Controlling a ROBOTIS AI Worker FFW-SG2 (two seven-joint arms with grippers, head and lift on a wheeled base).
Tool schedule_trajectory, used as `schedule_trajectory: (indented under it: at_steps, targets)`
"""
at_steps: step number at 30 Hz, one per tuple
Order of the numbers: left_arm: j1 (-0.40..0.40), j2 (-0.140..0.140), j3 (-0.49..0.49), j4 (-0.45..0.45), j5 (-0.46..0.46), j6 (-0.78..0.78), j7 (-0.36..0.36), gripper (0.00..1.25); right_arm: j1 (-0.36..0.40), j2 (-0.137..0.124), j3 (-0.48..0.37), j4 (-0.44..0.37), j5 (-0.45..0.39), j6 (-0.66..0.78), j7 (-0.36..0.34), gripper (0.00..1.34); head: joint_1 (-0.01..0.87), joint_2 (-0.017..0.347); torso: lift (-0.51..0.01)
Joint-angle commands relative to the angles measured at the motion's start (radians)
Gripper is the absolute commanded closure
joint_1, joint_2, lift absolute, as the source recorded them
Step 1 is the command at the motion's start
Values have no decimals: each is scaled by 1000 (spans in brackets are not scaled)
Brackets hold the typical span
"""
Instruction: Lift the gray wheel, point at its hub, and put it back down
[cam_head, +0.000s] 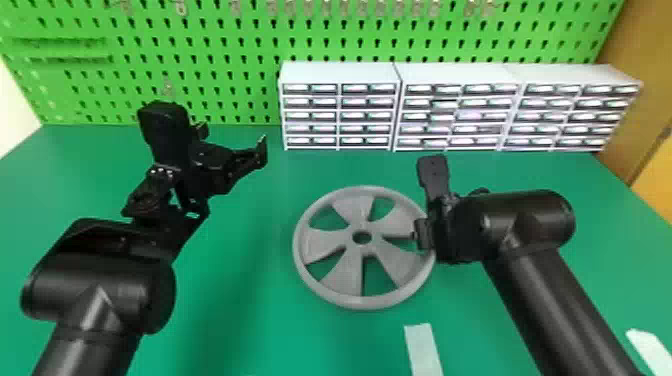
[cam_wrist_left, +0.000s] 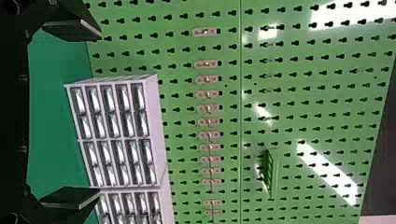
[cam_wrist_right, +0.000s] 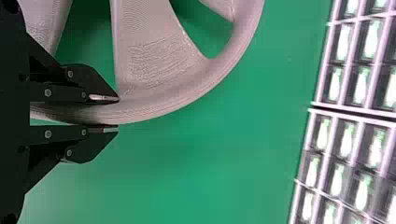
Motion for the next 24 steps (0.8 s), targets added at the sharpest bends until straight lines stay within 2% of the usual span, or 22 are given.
schedule_trajectory:
  at_steps: [1,10,15,19,24]
  targets:
    - [3,0,0,0,0,1,0,108,13,-4,-4,-24,11,-60,-1,1276,692,48,-88]
    - [4,2,2,0,0,2,-5,108,53,-9,-6,-70,69,-249,-1,1286,692,48,-88]
    - [6,2,3,0,0,2,-5,108,83,-24,12,-73,89,-416,-1,1329,692,48,-88]
    - [7,2,2,0,0,4,-6,108,73,-27,9,-72,100,-444,-1,1331,692,48,-88]
    - [7,2,2,0,0,4,-8,108,85,-43,19,-45,99,-651,-1,1331,692,48,-88]
